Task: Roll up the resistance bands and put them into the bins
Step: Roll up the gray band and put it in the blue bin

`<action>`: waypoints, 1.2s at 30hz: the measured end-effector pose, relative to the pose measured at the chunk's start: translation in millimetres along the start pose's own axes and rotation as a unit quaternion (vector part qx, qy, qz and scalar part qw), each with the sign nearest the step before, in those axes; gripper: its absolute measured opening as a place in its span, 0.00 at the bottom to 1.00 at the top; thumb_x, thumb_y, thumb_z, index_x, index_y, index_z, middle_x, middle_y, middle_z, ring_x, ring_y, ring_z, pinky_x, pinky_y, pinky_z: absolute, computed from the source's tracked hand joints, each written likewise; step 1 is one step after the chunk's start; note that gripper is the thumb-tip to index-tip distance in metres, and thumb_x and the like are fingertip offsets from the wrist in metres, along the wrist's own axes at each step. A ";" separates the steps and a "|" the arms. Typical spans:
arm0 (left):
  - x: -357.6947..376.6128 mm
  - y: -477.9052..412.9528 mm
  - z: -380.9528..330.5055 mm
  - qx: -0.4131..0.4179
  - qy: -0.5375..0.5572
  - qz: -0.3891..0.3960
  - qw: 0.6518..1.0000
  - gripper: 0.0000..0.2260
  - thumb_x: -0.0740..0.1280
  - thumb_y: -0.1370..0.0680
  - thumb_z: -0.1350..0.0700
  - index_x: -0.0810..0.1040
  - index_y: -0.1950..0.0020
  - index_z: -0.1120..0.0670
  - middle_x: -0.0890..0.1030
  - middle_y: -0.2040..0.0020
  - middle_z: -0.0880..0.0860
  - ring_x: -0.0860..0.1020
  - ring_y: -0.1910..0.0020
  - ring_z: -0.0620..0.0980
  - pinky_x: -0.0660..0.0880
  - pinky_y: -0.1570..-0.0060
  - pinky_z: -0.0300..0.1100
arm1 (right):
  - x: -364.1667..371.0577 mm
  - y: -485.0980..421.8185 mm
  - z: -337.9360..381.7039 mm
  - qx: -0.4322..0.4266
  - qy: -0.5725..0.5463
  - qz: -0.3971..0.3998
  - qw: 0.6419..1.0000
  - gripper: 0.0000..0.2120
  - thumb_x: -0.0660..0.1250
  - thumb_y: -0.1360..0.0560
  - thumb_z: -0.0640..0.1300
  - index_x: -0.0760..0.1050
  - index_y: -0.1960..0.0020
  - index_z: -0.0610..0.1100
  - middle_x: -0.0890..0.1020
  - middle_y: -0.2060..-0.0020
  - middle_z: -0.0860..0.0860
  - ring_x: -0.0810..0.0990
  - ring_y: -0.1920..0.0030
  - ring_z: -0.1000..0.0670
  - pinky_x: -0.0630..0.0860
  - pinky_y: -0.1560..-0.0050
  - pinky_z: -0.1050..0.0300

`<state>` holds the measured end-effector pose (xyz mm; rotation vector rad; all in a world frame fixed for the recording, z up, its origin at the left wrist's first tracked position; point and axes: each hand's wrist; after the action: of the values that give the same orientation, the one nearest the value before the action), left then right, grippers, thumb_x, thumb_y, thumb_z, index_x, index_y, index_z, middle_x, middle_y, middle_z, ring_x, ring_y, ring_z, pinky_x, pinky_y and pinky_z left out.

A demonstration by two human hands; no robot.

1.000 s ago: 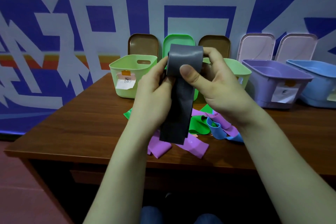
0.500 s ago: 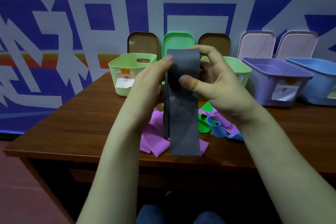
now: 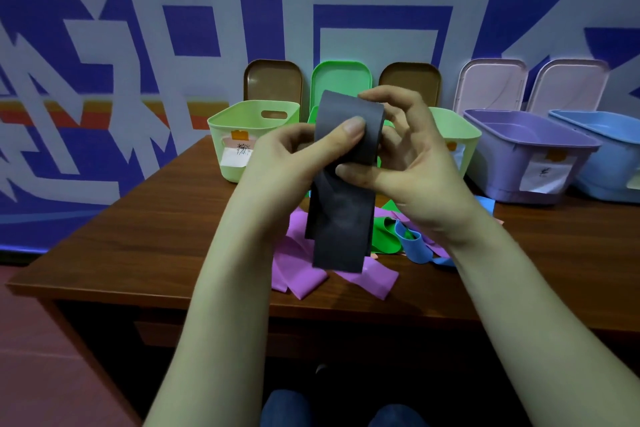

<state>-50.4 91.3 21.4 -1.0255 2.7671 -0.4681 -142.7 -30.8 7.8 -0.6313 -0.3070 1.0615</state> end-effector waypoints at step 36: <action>-5.9 -8.7 12.4 0.056 0.097 0.058 0.992 0.29 0.71 0.31 0.56 0.70 0.31 0.56 0.79 0.39 0.52 0.79 0.40 0.46 0.77 0.48 0.35 | -15.5 -2.9 4.0 0.116 -0.133 0.010 0.984 0.33 0.71 0.37 0.40 0.67 0.33 0.43 0.78 0.43 0.45 0.81 0.46 0.49 0.80 0.51 0.53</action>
<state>-37.5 86.0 12.9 -0.8299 2.9079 -0.7321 -150.0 -44.1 13.6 -0.2838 -0.4013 1.1828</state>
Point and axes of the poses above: each hand's wrist, its own y-axis away from the middle knuckle, its own x-axis out of the palm, z = x × y
